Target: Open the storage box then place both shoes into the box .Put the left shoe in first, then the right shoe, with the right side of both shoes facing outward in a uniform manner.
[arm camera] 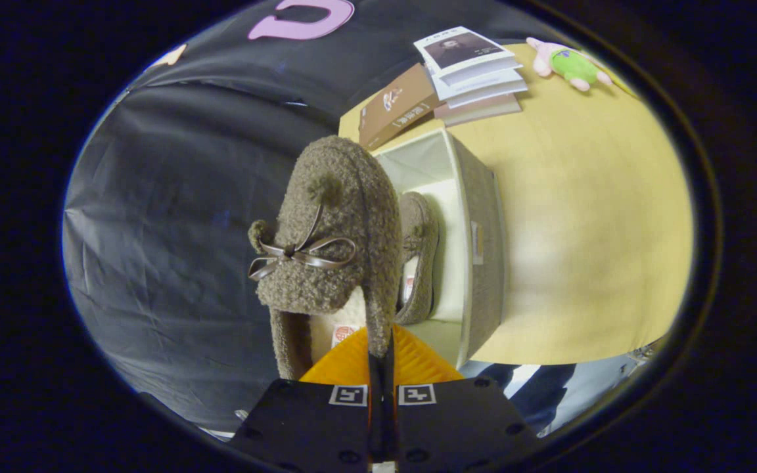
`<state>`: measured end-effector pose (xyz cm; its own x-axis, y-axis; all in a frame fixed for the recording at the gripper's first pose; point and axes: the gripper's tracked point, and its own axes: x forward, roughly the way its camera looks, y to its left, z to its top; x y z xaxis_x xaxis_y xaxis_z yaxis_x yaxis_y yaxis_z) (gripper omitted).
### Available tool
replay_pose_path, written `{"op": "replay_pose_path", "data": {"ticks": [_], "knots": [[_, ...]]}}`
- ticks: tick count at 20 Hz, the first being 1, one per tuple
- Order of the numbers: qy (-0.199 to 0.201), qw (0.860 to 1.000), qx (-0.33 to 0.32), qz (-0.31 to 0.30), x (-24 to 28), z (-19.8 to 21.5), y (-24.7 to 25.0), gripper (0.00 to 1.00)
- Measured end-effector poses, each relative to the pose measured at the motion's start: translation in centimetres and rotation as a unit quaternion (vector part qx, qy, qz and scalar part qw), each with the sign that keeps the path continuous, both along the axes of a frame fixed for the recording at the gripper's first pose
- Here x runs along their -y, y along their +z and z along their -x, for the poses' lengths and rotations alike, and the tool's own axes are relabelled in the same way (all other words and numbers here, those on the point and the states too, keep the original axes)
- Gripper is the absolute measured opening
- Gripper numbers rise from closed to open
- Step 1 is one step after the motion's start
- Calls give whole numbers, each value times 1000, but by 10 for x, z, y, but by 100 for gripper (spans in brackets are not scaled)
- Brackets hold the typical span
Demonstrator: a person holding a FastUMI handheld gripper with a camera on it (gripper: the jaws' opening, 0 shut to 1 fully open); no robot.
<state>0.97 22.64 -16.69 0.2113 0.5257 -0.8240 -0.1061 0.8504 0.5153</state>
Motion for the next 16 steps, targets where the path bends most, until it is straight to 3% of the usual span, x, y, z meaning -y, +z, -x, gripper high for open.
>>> {"op": "replay_pose_path", "data": {"ticks": [5,9,16], "knots": [[0,999,-1,55,-10,0,-33,3],[-29,997,13,73,-4,-17,-37,3],[-46,990,16,135,21,-35,-62,3]]}}
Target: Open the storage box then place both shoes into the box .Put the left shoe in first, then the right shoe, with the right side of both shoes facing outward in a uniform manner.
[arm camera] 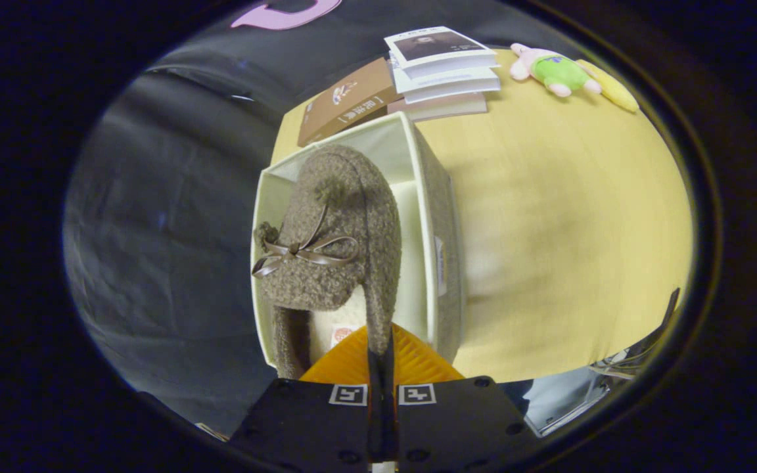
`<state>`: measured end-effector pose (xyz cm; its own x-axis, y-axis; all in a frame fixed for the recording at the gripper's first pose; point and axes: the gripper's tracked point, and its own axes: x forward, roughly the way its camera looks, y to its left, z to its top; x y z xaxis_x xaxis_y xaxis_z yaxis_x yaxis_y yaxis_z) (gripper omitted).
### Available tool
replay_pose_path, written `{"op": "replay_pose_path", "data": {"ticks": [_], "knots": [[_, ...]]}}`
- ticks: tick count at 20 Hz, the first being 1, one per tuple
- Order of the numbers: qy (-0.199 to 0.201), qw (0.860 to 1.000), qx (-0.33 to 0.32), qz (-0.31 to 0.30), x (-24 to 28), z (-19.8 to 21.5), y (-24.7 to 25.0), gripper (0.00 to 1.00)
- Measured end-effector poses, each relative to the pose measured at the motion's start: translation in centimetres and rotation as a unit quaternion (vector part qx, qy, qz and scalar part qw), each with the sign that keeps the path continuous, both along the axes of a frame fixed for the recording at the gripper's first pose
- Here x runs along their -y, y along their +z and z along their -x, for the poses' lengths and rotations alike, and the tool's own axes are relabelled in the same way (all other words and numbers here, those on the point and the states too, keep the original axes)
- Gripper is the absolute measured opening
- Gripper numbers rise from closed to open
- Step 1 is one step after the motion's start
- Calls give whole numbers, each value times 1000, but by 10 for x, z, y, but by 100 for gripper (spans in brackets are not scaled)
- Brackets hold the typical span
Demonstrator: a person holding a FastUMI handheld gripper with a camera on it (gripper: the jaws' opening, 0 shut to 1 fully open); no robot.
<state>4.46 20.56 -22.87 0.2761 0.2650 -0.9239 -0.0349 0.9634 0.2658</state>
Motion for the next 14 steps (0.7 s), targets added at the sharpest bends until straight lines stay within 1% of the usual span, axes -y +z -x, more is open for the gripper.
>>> {"op": "replay_pose_path", "data": {"ticks": [2,5,7,8,9,11,12,14], "knots": [[-10,1000,-8,-4,-5,-1,-4,4],[-6,1000,-21,5,-9,0,-11,5],[-2,1000,-22,-12,-19,1,-9,8],[-6,1000,-21,-13,-19,0,-7,20],[-11,1000,-20,-10,-15,0,-7,21],[-13,999,-16,-24,-15,-1,2,21],[-12,999,-12,-36,-15,-1,9,27],[-5,997,-6,-81,-23,7,31,57]]}}
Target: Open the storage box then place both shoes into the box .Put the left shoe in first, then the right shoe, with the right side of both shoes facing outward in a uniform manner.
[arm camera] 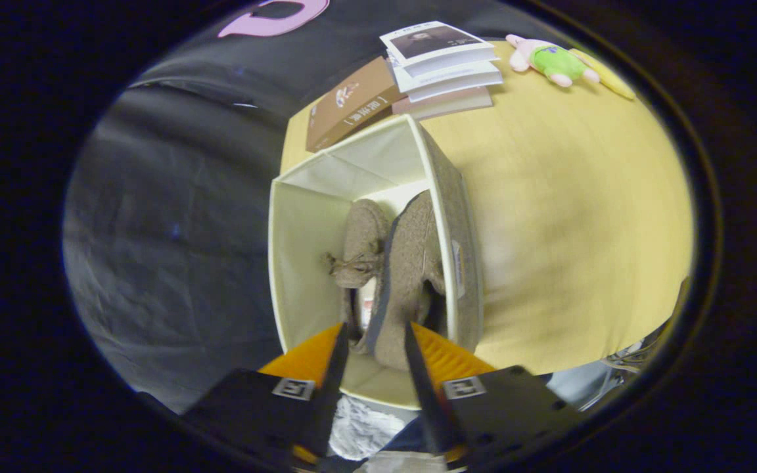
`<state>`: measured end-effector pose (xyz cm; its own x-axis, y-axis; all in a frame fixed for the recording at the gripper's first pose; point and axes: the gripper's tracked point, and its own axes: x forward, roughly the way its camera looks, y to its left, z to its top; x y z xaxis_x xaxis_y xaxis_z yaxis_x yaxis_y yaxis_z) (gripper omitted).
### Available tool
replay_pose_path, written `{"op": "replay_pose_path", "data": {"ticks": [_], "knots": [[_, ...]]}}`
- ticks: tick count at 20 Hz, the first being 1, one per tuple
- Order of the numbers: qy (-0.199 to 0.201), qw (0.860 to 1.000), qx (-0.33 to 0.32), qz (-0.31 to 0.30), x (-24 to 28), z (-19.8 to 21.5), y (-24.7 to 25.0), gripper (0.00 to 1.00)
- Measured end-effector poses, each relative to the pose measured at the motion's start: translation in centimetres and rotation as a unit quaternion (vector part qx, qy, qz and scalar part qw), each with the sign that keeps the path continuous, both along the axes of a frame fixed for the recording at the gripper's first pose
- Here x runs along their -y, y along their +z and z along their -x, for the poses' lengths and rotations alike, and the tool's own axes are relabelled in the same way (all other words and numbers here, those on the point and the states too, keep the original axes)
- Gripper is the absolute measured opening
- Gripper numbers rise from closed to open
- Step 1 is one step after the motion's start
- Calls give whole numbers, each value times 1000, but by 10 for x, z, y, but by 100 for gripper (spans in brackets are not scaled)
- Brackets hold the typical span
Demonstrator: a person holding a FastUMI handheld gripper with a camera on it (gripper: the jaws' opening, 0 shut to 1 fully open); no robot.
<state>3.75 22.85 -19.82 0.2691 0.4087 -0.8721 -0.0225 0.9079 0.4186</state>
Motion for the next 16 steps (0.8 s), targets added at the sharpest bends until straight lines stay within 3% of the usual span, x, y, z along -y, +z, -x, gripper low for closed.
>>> {"op": "replay_pose_path", "data": {"ticks": [3,7,11,13,16], "knots": [[-1,999,26,-26,12,3,24,100],[2,997,66,-39,41,9,50,100],[7,986,165,-24,86,-11,82,100],[-1,972,234,-18,107,-23,105,100],[-24,940,340,-2,143,-40,147,100]]}}
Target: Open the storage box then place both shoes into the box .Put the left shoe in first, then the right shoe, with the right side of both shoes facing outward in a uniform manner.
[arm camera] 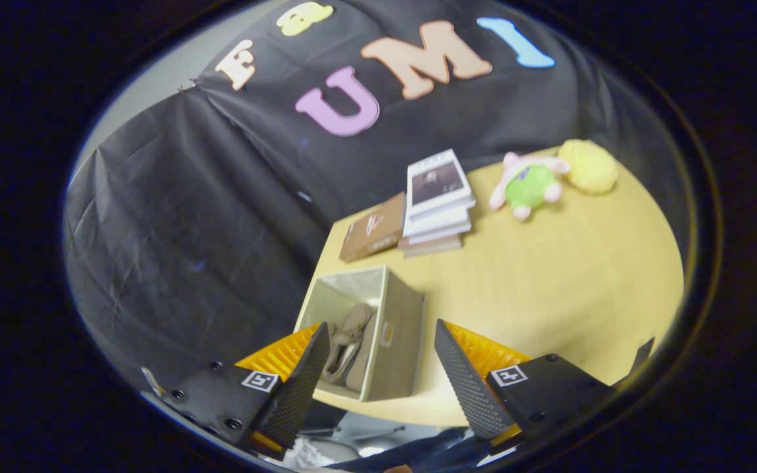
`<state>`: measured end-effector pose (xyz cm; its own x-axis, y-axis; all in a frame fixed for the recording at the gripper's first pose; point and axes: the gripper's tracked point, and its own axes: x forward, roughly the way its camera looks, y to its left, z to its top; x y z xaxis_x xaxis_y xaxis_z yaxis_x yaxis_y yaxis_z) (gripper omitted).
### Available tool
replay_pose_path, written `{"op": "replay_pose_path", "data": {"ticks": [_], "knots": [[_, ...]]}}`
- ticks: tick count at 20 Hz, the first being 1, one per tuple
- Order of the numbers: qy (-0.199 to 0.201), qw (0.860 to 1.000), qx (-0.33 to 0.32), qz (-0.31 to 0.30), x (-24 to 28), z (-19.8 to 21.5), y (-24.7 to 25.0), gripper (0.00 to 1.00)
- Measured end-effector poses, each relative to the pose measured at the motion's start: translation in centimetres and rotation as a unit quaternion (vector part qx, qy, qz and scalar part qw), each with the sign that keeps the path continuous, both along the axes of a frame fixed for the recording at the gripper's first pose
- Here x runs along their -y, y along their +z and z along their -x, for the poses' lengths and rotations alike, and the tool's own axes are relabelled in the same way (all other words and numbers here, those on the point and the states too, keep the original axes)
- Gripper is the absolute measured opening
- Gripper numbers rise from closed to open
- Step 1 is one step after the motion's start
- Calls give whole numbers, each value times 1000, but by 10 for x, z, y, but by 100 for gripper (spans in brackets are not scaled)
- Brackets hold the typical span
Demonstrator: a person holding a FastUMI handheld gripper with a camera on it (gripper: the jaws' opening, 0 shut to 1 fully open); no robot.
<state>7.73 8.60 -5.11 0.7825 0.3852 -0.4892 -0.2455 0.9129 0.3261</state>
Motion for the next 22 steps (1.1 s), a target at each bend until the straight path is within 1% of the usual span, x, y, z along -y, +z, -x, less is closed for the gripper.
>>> {"op": "replay_pose_path", "data": {"ticks": [2,5,8,11,14,15,17,22], "knots": [[-14,998,65,-3,16,-2,30,100],[-42,989,145,4,45,-4,66,100],[-82,971,222,27,80,-17,100,100],[-108,951,286,45,101,-12,129,100],[-123,932,333,76,119,-6,142,100],[-126,927,342,90,119,-1,136,100],[-126,921,351,113,123,3,134,100],[-136,910,373,122,128,-4,146,100]]}}
